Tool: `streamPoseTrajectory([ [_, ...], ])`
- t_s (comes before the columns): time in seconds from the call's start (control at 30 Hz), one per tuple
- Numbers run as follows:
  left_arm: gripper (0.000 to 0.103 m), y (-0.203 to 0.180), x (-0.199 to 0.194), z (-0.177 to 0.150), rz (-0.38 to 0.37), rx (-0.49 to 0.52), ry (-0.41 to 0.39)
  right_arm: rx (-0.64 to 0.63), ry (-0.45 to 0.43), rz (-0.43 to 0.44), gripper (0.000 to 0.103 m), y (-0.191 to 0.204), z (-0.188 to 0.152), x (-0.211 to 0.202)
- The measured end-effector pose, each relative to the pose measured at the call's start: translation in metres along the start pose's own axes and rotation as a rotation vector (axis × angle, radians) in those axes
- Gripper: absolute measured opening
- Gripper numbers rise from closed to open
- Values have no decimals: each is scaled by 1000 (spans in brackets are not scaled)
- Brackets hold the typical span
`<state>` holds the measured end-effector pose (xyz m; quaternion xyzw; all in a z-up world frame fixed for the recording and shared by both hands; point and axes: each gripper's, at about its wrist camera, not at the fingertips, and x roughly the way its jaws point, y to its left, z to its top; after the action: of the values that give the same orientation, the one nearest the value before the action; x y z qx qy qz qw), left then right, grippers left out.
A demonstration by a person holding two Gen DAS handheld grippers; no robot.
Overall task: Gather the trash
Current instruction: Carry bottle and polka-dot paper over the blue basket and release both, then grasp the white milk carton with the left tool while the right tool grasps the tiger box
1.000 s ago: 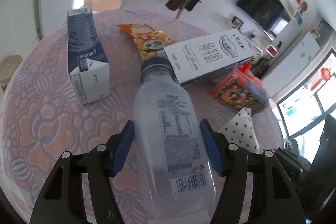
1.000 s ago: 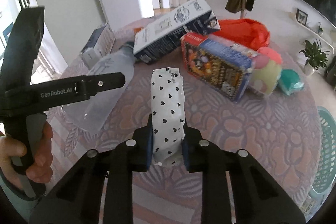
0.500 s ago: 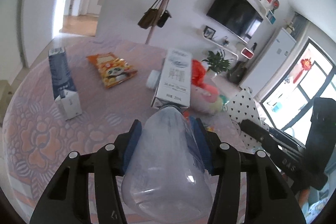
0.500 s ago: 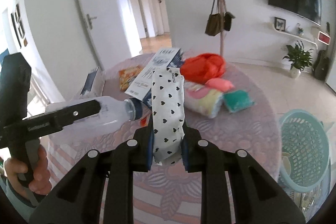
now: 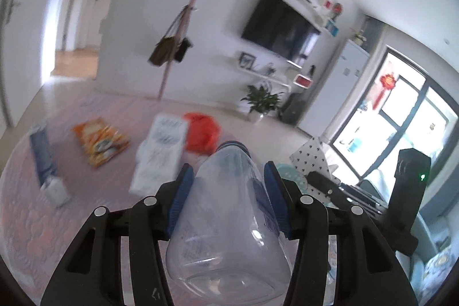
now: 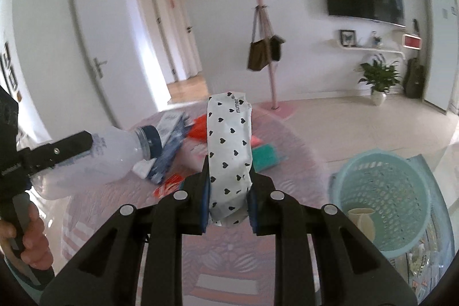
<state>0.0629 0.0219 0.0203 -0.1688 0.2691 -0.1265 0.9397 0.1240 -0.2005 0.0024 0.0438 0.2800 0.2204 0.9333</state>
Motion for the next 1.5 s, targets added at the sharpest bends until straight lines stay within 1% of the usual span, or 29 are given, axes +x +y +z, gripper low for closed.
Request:
streamPoseTrajectory([
  [0.13,49,-35,27,10,-46,63,16,52,-31,-88,19,-35,3,-12],
  [0.27,50,-75,68,18,-107,122,50,140,-40,-171,19,-81,-1,-17],
  [0.33,50,-91,89,19,-137,154,75,209,-29,-177,19,-108,-6,-17],
  [0.4,50,-107,114,19,-163,175,116,279,-16,-181,19,-135,-13,-13],
  [0.57,50,-133,167,15,-228,193,195,394,29,-257,19,-183,-34,-5],
  [0.67,50,-146,201,6,-243,204,251,453,71,-309,19,-205,-49,4],
  [0.83,50,-155,253,-15,-241,214,332,495,142,-388,19,-230,-66,24],
  [1.0,50,-158,289,-30,-230,227,398,508,183,-421,21,-243,-75,38],
  [1.1,48,-157,298,-34,-229,231,416,517,199,-420,22,-247,-78,43],
  [1.13,48,-156,299,-34,-228,232,415,517,205,-421,26,-248,-79,45],
  [1.17,50,-156,297,-33,-230,236,414,517,208,-424,32,-250,-78,46],
  [1.23,51,-155,294,-32,-215,260,404,517,204,-431,39,-248,-78,45],
  [1.37,58,-153,280,-29,-197,273,373,519,193,-428,40,-246,-77,41],
  [1.5,59,-146,258,-25,-184,273,336,507,181,-422,40,-238,-73,36],
])
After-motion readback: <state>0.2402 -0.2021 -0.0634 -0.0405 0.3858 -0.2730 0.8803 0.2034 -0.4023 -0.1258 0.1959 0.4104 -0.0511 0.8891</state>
